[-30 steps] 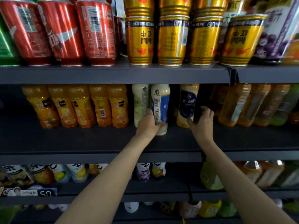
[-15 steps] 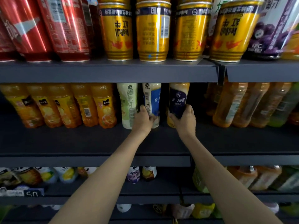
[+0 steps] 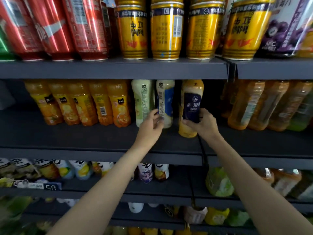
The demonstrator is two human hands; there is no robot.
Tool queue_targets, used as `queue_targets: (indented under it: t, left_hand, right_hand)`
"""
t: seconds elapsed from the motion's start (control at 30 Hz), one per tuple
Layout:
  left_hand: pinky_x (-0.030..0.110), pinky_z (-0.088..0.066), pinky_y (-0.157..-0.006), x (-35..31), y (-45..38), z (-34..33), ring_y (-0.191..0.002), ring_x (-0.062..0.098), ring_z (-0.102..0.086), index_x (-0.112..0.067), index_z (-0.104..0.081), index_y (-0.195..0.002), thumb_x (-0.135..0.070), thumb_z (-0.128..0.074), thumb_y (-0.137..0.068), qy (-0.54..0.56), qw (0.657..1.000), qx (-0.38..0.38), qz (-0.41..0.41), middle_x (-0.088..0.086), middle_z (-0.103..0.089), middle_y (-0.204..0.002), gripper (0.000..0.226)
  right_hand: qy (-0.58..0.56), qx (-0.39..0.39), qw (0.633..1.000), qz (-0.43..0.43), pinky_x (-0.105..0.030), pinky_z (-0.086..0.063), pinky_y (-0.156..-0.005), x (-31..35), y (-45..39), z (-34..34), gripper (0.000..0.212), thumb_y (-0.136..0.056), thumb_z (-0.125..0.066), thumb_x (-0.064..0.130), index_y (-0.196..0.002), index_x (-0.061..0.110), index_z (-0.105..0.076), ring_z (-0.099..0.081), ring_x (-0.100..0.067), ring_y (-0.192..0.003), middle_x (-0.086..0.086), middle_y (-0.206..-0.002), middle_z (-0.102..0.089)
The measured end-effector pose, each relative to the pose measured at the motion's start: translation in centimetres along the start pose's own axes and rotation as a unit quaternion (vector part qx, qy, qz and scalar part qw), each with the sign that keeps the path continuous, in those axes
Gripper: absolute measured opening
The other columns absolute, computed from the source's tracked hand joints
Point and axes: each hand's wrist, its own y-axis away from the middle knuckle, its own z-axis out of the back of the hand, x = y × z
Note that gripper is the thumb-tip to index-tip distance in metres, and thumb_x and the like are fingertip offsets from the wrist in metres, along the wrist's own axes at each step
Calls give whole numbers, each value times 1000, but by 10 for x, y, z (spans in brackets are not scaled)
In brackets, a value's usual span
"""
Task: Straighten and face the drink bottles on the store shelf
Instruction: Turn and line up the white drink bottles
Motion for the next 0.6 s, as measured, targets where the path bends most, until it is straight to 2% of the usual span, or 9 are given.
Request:
queue_targets:
  t: [0.07,0.17,0.2,0.27,0.33,0.43,0.5,0.6]
  left_hand:
    - [30,-36,-108,-15,5,10,-123,14,-49,-17,-36,-141,-22,-51,-95,129,989,54,39,4,-52,-135,48]
    - [25,-44,-98,-35,18,19,-107,11,-59,-18,-51,-123,-18,-51,-95,325,936,111,71,-2,-66,-110,29]
    - [25,-46,-94,-38,22,21,-100,11,-61,-17,-55,-115,-15,-51,-94,361,922,124,68,-4,-68,-101,22]
    - [29,-47,-92,-39,32,25,-94,12,-62,-14,-59,-109,-15,-53,-92,386,912,125,60,-2,-67,-99,18]
    - [29,-48,-91,-40,41,28,-95,14,-63,-14,-62,-103,-17,-58,-90,367,924,88,67,1,-67,-101,14]
    - [34,-48,-94,-52,53,25,-100,19,-63,-17,-64,-95,-21,-69,-83,281,953,-9,111,4,-69,-103,13]
    - [34,-49,-89,-62,61,24,-98,18,-63,-18,-63,-97,-22,-73,-79,230,965,-50,114,3,-68,-101,21]
    - [25,-49,-81,-66,69,41,-94,9,-60,-24,-58,-101,-29,-68,-84,149,986,-29,61,-8,-64,-97,20]
  right_hand:
    - [-82,99,992,-11,-27,-51,-85,11,18,14,52,-73,-80,14,-118,11,-53,-59,-14,-101,0,-108,-64]
    - [-171,235,957,-20,-23,-53,-84,35,49,29,44,-75,-75,5,-112,20,-56,-64,-15,-100,2,-104,-68]
    - [-180,275,944,-28,-22,-54,-84,43,58,31,42,-77,-72,6,-114,20,-57,-65,-14,-101,1,-106,-70]
    - [-200,327,922,-50,-25,-54,-85,53,75,33,41,-81,-69,9,-117,23,-56,-67,-14,-101,-1,-111,-70]
    - [-207,318,923,-68,-27,-54,-86,60,89,28,38,-82,-69,13,-116,26,-56,-66,-12,-102,0,-113,-69]
    - [-119,237,962,-61,-29,-53,-84,76,102,7,39,-79,-75,25,-113,18,-57,-65,-13,-98,-1,-109,-67]
    - [-58,172,982,-58,-30,-52,-80,87,109,-7,45,-74,-79,29,-110,13,-59,-63,-15,-93,-2,-101,-66]
    - [-60,113,990,-56,-31,-53,-79,93,114,-12,42,-70,-82,25,-106,14,-62,-64,-15,-91,-1,-97,-68]
